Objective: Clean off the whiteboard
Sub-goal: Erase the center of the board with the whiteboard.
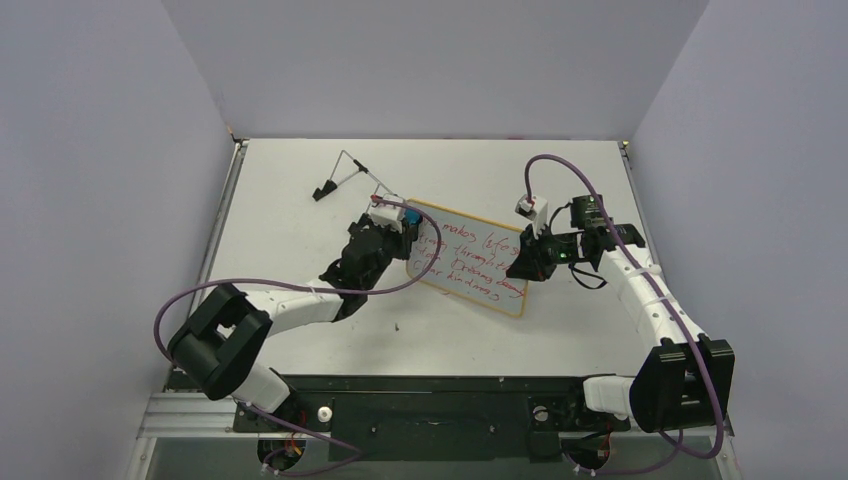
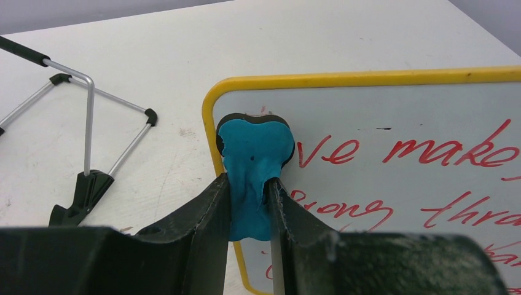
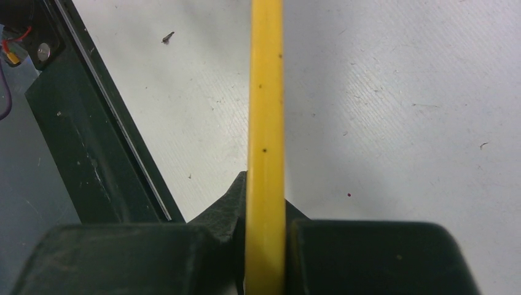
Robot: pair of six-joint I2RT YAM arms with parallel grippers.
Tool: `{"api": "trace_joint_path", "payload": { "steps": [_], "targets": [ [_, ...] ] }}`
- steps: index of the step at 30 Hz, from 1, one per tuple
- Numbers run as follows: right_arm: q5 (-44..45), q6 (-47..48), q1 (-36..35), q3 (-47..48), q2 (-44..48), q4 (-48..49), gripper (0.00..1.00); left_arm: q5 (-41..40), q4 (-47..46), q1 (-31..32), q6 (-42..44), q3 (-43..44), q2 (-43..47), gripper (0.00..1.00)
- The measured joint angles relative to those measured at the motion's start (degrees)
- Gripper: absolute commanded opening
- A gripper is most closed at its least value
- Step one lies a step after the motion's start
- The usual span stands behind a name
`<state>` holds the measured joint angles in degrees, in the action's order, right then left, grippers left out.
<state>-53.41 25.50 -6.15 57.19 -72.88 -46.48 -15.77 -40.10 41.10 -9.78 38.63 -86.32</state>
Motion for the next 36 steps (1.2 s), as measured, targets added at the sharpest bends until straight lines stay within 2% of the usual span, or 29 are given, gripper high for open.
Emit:
{"api": "trace_joint_path", "payload": {
  "steps": [13, 23, 31, 36],
  "targets": [
    [0.07, 0.07, -0.26, 0.0, 0.0, 0.15, 0.0, 4.04, 5.57, -4.66, -4.24, 1.95, 0.5, 0.0],
    [0.09, -0.02, -0.33, 0.0, 0.0, 0.15, 0.0, 4.72, 7.91, -4.35, -6.29, 1.9, 0.96, 0.0],
    [0.44, -0.55, -0.33, 0.0, 0.0, 0.52, 0.0, 6.64, 13.68, -4.33, -6.21, 8.31, 0.96, 0.0],
    [0.59, -0.46, -0.33, 0.0, 0.0, 0.79, 0.0, 6.69, 14.23, -4.35, -6.25, 8.46, 0.96, 0.0]
  ]
}}
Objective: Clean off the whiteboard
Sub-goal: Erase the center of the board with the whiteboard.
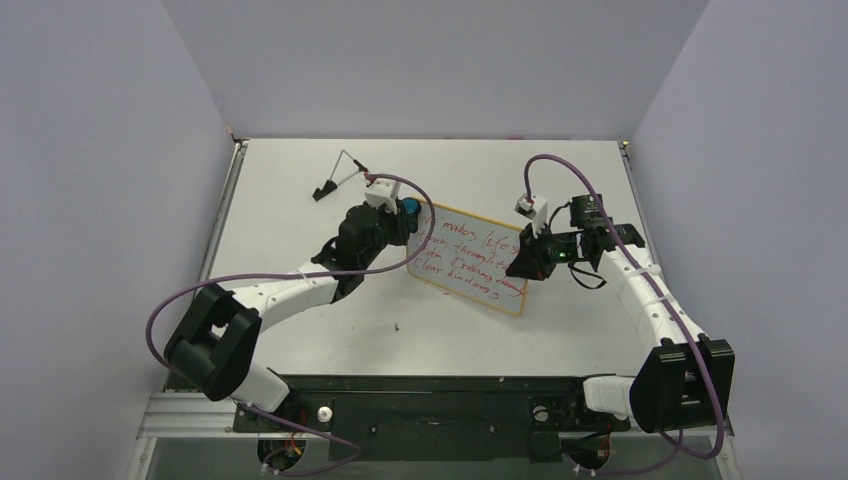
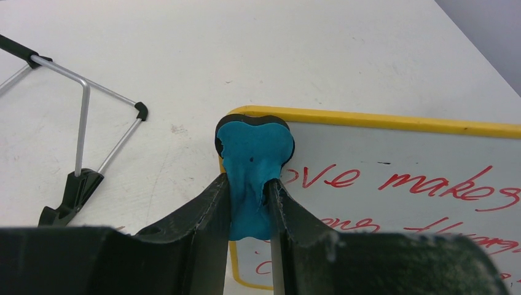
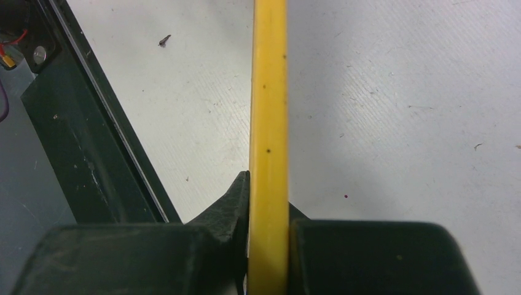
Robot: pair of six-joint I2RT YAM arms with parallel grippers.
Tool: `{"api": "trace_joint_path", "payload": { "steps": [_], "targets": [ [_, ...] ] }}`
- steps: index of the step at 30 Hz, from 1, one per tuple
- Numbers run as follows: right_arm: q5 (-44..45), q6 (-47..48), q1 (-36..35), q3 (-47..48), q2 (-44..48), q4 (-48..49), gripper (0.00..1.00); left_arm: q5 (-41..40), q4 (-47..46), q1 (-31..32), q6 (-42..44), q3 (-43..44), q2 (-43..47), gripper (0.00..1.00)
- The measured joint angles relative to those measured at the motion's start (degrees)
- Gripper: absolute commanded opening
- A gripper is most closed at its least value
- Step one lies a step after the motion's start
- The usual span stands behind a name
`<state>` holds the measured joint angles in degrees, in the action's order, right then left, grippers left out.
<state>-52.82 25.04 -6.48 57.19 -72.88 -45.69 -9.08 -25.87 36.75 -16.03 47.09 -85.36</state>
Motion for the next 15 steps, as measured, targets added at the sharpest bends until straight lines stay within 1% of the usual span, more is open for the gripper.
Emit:
{"api": "trace_joint_path", "payload": {
  "steps": [5, 11, 15],
  "targets": [
    [0.0, 0.39, 0.0, 0.0, 0.02, 0.0, 0.0, 0.02, -1.86, 0.0, -0.35, -2.27, 0.02, 0.0],
    [-0.02, 1.31, -0.11, 0.02, 0.02, 0.02, 0.0, 0.0, -3.48, 0.22, -1.62, -9.31, 0.04, 0.0],
    [-0.02, 1.36, -0.37, 0.02, 0.02, 0.0, 0.0, 0.17, -3.23, 0.33, -1.79, -10.29, 0.13, 0.0]
  ]
}}
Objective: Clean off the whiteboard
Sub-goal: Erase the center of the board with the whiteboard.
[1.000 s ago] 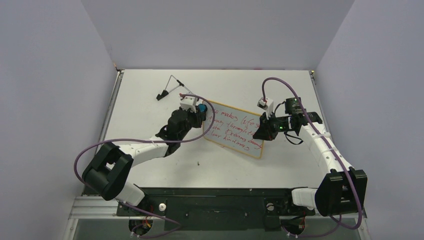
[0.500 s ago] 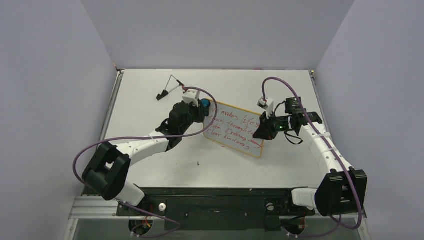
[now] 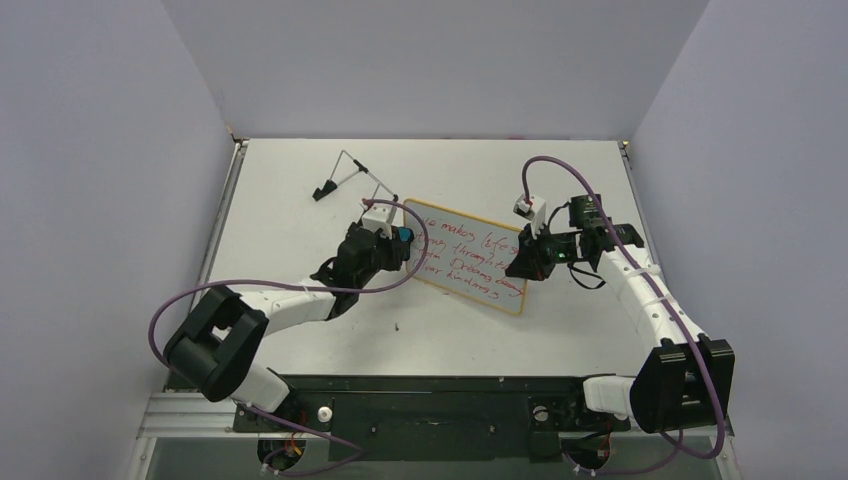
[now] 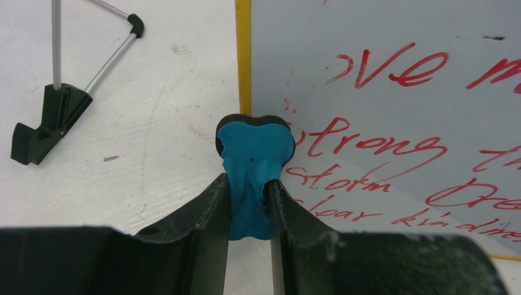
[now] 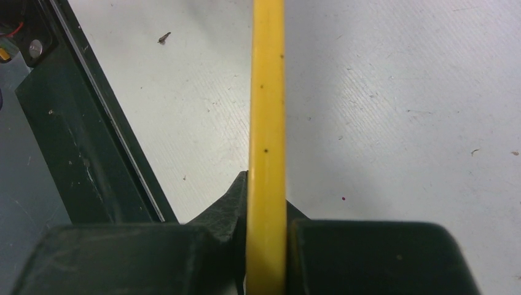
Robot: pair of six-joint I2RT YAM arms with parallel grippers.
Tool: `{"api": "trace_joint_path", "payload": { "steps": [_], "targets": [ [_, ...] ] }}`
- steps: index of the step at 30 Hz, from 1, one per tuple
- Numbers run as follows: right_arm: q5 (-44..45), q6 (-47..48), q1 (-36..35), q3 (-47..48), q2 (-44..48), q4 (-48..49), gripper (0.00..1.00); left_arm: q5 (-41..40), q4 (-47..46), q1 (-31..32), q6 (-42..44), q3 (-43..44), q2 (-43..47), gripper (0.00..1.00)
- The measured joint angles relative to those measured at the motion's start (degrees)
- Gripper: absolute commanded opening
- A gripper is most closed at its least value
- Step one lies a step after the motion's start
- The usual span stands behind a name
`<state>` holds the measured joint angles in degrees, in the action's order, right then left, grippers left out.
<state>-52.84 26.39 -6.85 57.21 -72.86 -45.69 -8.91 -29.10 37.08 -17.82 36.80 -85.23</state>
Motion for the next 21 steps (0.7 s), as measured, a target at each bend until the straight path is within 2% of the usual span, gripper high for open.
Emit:
{"api": "trace_joint_path", "payload": {
  "steps": [11, 21],
  "targets": [
    [0.09, -0.02, 0.0, 0.0, 0.0, 0.09, 0.0, 2.23, 4.48, 0.0, 0.46, 6.21, 1.7, 0.0],
    [0.04, -0.2, 0.0, 0.0, 0.0, 0.04, 0.0, 6.71, -2.6, -1.86, -1.9, 4.96, 0.09, 0.0]
  ]
}}
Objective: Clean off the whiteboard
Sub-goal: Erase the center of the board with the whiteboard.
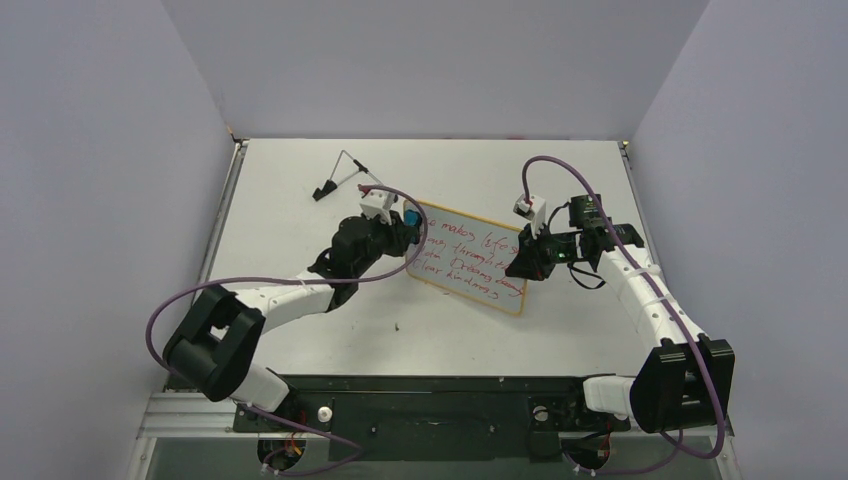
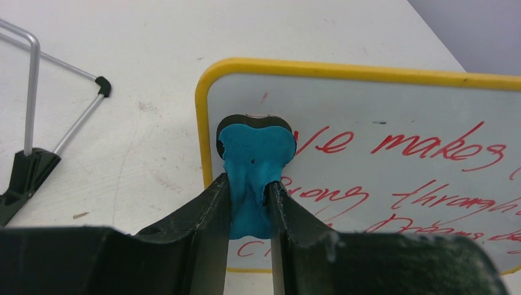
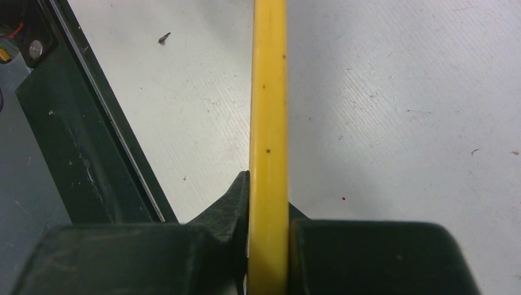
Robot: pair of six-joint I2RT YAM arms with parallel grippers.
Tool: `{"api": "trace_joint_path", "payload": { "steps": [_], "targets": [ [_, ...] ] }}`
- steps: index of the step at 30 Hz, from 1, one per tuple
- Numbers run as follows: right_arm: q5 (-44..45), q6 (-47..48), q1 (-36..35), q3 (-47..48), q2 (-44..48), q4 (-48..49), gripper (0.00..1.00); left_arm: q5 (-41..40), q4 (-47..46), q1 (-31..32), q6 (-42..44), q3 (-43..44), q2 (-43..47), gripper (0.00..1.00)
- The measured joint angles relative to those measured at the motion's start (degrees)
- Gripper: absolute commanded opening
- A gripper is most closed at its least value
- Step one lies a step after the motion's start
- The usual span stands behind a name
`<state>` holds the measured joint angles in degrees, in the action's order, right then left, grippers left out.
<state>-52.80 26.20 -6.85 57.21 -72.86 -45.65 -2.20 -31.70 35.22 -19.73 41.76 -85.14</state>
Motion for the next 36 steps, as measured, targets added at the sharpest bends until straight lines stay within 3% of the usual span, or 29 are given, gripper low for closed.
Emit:
{"api": "trace_joint_path", "payload": {
  "steps": [8, 21, 36],
  "targets": [
    [-0.02, 0.94, -0.31, 0.0, 0.0, -0.04, 0.0, 0.87, -3.15, 1.55, -0.74, -7.02, 0.7, 0.0],
    [0.07, 0.74, -0.39, 0.0, 0.0, 0.09, 0.0, 6.05, -2.03, -2.32, -1.29, -1.84, 0.7, 0.0],
    [0.02, 1.51, -0.63, 0.0, 0.0, 0.0, 0.0, 6.69, -5.55, 2.43, -1.03, -6.27, 0.68, 0.0]
  ]
}}
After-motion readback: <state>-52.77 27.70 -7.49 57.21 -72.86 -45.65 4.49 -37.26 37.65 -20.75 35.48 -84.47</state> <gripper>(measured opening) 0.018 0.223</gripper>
